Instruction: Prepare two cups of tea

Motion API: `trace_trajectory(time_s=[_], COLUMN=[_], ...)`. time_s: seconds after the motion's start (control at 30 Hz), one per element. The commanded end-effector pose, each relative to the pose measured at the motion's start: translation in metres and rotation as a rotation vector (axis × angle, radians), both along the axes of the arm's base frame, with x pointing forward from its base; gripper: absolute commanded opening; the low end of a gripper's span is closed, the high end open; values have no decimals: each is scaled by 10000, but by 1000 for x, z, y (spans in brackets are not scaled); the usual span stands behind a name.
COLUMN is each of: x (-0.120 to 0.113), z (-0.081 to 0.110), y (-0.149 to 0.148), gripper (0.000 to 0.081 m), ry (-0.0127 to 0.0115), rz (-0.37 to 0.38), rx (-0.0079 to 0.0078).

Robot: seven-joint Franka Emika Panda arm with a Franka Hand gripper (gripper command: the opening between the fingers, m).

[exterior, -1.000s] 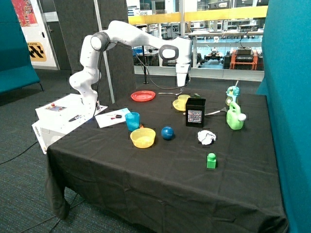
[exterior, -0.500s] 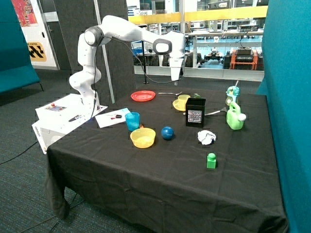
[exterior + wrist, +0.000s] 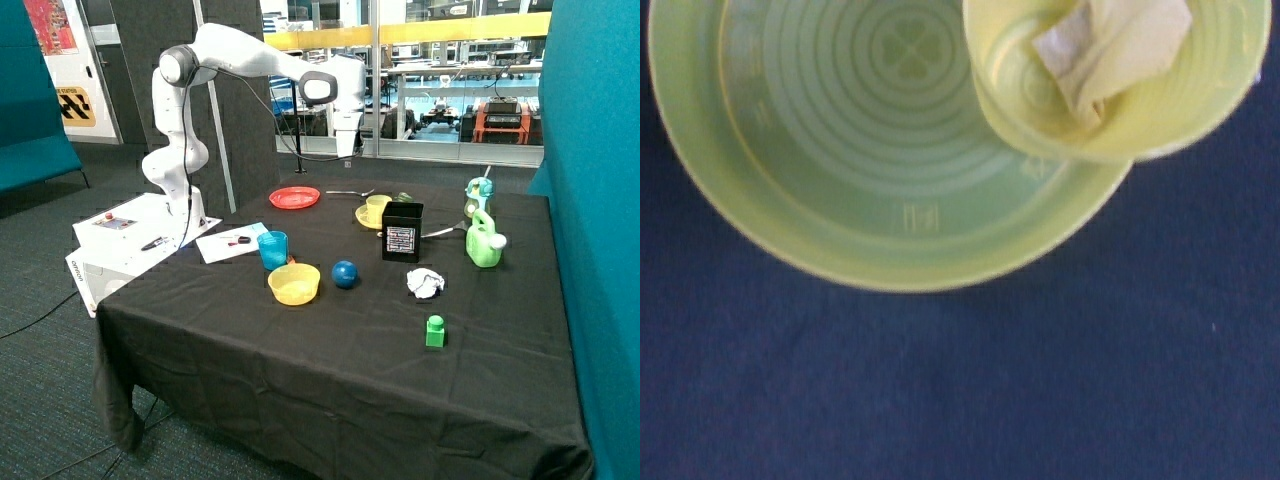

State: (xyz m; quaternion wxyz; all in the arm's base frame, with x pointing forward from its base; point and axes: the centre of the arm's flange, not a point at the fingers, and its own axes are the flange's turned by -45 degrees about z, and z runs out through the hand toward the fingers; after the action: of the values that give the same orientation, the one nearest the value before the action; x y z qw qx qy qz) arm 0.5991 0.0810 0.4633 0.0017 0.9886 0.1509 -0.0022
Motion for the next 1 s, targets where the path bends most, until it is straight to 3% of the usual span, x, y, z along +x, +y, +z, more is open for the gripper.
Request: trace_trajectory(time_s=[0.0,0.97], x=[-25,-34], z=[6,6], y=[-11,-18], gripper=[576,590], ry=[-39,-38], rz=[318,428], rx=[40,40])
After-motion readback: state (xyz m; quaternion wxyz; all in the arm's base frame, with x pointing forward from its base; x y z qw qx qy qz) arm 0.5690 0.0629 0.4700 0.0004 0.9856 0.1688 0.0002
